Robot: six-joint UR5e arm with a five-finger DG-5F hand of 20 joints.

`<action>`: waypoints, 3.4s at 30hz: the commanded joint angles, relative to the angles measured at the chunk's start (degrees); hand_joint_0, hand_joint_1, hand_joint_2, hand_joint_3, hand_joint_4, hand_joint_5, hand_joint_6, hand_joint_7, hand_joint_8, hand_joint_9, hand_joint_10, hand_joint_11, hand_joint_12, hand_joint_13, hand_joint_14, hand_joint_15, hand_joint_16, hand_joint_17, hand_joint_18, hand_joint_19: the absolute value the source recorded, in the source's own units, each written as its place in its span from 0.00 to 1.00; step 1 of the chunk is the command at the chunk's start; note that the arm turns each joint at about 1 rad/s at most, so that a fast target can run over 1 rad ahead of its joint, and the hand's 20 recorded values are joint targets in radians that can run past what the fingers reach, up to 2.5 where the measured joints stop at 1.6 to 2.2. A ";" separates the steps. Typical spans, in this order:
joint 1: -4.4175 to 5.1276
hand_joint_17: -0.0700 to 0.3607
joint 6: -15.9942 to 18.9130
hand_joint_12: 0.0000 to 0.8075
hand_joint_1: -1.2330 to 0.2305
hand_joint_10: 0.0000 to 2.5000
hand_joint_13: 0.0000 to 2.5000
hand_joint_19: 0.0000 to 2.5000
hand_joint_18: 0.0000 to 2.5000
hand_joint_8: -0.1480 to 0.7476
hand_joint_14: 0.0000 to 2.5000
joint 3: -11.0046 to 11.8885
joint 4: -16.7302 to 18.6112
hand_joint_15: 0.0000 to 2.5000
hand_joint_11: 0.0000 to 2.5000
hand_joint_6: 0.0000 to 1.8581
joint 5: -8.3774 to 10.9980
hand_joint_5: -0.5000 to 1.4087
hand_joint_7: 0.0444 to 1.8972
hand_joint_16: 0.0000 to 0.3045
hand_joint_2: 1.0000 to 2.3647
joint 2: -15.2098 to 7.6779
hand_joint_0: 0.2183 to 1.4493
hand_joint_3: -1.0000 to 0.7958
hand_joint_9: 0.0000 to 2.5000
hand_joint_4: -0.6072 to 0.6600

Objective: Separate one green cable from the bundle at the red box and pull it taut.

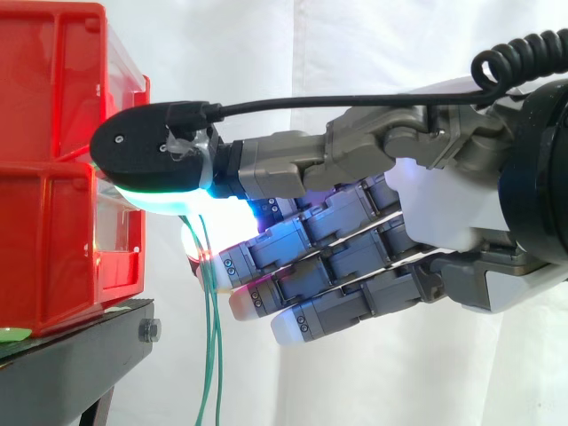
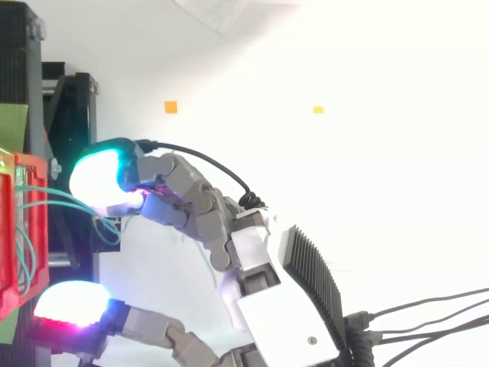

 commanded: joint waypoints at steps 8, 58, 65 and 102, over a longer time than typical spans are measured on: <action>0.16 0.48 -0.30 0.46 0.17 0.01 0.21 0.25 0.20 0.50 0.01 -0.48 -3.50 0.20 0.22 0.27 -5.10 0.21 0.46 0.20 0.00 -0.10 0.29 0.28 0.30 0.75; 2.98 0.48 8.22 0.47 0.19 0.01 0.21 0.25 0.19 0.51 0.01 -2.68 -6.93 0.20 0.22 0.27 -2.29 0.23 0.66 0.20 0.00 -0.10 0.26 0.28 0.30 0.77; 3.06 0.50 9.28 0.48 0.22 0.01 0.22 0.25 0.20 0.52 0.01 -3.82 -6.58 0.20 0.22 0.27 -2.29 0.23 0.64 0.21 0.00 -0.01 0.23 0.28 0.31 0.82; -1.33 0.53 8.66 0.52 0.33 0.01 0.22 0.25 0.22 0.55 0.01 -2.15 -10.71 0.19 0.20 0.27 -8.09 0.21 0.44 0.23 0.00 -3.09 0.18 0.28 0.31 0.79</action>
